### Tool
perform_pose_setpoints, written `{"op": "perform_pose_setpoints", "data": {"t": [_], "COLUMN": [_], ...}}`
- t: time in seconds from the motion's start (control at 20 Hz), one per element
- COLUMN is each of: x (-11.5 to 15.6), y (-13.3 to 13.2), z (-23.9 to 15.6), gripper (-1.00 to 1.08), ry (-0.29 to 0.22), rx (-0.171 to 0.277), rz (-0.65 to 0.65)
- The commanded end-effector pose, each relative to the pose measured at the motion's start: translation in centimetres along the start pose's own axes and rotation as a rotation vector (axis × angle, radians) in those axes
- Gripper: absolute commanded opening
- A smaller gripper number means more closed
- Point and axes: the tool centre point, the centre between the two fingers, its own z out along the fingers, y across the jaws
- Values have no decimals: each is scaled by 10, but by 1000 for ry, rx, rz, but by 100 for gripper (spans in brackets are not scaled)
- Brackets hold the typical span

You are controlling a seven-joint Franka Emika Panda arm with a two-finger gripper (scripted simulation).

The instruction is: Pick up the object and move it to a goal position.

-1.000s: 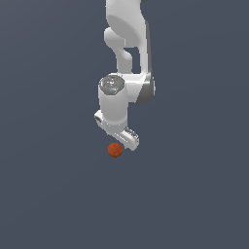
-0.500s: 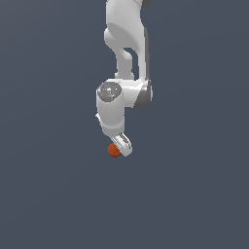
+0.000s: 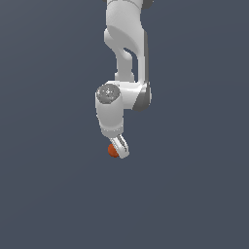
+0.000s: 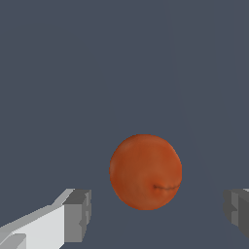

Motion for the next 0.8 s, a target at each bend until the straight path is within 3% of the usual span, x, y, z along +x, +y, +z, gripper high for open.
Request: {"op": "perform_pose_setpoints", "data": {"t": [0.0, 0.75], "x": [0, 0], "y": [0, 1], "z": [0, 50], "gripper": [100, 100], "ry": [0, 0], "rx": [0, 0], "rz": [0, 5]}}
